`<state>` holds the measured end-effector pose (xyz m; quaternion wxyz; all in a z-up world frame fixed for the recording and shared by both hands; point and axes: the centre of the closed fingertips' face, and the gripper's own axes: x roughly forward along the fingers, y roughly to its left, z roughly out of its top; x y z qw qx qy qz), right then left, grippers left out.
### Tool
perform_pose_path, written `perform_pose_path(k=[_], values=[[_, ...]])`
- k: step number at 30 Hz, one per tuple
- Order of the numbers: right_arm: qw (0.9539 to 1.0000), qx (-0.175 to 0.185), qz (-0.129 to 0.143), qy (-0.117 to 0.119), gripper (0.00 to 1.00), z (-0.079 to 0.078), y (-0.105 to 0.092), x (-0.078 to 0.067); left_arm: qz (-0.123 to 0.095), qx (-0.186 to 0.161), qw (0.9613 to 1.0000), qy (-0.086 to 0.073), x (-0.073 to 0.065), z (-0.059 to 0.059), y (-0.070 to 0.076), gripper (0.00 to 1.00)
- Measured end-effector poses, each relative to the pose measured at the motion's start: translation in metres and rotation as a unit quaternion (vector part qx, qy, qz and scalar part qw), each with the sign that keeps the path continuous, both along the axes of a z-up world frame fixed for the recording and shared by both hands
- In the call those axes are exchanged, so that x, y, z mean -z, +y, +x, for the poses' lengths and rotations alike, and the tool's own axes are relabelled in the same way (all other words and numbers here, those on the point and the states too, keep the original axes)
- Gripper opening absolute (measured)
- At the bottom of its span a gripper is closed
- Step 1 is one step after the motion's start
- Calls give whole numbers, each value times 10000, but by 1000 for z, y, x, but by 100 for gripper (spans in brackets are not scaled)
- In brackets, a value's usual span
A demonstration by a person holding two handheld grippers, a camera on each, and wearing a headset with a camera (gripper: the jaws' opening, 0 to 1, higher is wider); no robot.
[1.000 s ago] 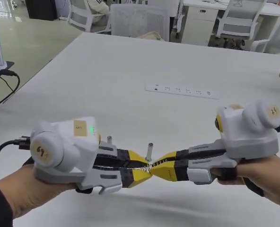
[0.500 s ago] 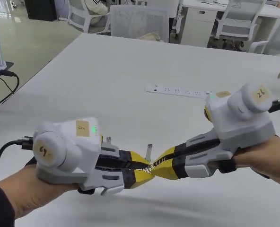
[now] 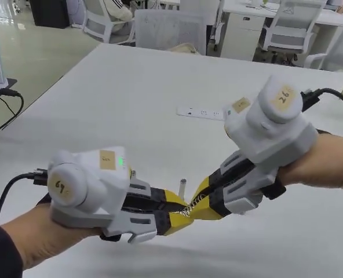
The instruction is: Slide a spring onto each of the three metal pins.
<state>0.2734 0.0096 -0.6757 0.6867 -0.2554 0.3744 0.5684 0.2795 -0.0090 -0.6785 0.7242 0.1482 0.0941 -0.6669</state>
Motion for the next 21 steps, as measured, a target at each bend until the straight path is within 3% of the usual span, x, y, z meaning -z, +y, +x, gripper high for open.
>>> perform_pose_path(k=[3,13,21], values=[[9997,-139,-183,-36,8,0,0,-1,-25,-5,10000,10,0,0,-1,2],[9995,-199,-239,-88,8,4,2,-8,-192,-80,9998,42,-6,3,-2,2],[9980,-364,-509,-99,8,3,3,-11,-252,-78,9996,49,-8,3,-5,2]])
